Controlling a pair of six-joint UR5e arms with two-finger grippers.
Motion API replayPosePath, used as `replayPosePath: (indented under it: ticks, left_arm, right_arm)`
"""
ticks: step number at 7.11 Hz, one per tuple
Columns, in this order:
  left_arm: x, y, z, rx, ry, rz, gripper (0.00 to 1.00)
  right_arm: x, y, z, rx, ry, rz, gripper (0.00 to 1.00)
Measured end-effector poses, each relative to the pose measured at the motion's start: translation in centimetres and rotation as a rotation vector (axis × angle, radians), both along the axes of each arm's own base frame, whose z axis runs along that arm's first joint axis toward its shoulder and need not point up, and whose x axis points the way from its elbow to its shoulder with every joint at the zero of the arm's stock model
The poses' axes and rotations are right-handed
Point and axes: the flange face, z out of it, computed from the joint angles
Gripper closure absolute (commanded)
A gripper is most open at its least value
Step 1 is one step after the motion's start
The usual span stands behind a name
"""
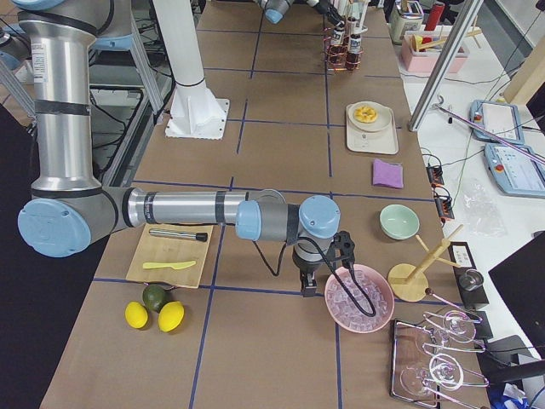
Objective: Place tea on tray
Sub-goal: 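Grasp a tea bottle in the rack with the left gripper and lift it out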
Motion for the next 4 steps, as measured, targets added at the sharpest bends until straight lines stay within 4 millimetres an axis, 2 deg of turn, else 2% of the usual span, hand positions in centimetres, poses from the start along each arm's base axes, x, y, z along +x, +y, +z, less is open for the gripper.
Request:
replayPosePath:
  ticks: [2, 3, 4]
  left_arm:
    - [0.03, -0.08, -0.07, 0.001, 0.001, -0.001, 0.47]
    - [0.06, -0.12, -0.11, 0.002, 0.001, 0.000, 0.55]
    - [0.07, -0.13, -0.09, 0.002, 0.000, 0.000, 0.72]
  right_arm:
    - [0.00, 0.00, -0.02, 0.000, 0.000, 0.000, 0.00]
    - [0.00, 0.00, -0.04, 0.000, 0.000, 0.000, 0.00]
    - [0.00, 0.00, -0.06, 0.001, 0.000, 0.000, 0.00]
